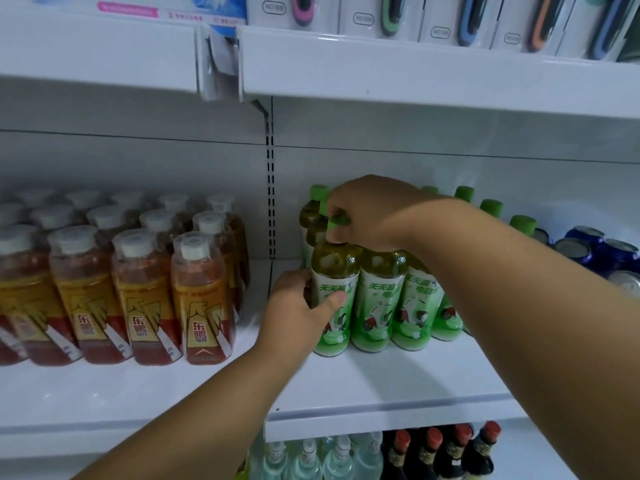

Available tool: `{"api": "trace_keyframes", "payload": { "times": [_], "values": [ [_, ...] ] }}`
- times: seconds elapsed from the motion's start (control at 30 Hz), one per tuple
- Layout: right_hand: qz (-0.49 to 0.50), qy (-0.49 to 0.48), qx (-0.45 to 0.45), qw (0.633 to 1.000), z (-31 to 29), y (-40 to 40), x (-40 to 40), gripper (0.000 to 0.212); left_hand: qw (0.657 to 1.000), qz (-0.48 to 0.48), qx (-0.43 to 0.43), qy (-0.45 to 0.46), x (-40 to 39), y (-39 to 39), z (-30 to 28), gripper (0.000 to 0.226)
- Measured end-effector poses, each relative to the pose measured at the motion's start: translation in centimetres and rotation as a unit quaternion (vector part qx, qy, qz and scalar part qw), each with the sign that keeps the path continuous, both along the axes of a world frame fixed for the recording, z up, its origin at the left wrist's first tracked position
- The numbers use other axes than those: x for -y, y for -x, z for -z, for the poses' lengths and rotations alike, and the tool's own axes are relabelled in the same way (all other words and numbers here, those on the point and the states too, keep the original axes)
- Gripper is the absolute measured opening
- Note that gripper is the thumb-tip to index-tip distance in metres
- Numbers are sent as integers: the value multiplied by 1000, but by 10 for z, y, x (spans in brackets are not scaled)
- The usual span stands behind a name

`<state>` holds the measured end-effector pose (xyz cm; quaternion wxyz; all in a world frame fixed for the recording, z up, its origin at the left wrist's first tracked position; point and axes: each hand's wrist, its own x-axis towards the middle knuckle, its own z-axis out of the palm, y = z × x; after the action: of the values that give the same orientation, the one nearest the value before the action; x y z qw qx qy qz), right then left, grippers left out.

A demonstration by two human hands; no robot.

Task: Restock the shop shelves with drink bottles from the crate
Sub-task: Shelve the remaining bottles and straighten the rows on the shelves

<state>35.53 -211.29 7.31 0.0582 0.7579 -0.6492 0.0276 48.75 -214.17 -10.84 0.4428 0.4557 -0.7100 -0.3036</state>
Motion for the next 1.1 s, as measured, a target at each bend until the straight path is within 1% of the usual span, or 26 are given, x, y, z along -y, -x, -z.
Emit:
{"api": "trace_keyframes", "payload": {
  "times": [0.2, 0.43, 0.53, 0.6, 0.67, 0.73, 0.8, 0.97, 1.1],
  "values": [
    [7, 4, 7, 1000, 3, 0, -1, 41, 1000, 15, 5, 2, 3, -4, -1, 31],
    [4, 5, 9, 1000, 4, 0, -3, 39, 999, 24, 21, 6, 3, -8, -5, 27],
    [8, 58, 61, 996, -5, 8, -7, 41, 1000, 26, 10, 6, 3, -9, -4, 26],
    [35, 89, 35, 995, -12, 21, -7, 36, 1000, 27, 11, 8, 3, -9, -4, 25],
    [69, 64, -14, 995, -11, 29, -7, 33, 999, 28, 13, 11, 4, -9, -1, 25],
    [86, 26, -28, 996, -1, 33, -6, 34, 999, 29, 18, 16, 3, -8, 1, 26],
    [91, 14, -17, 996, 9, 33, -6, 38, 999, 35, 18, 15, 2, -7, 1, 28],
    [83, 41, 10, 996, 12, 32, -5, 40, 999, 34, 25, 11, 4, -7, 0, 27],
    [95, 33, 10, 995, 14, 31, -6, 43, 999, 39, 29, 17, 2, -8, -1, 24]
  ]
}}
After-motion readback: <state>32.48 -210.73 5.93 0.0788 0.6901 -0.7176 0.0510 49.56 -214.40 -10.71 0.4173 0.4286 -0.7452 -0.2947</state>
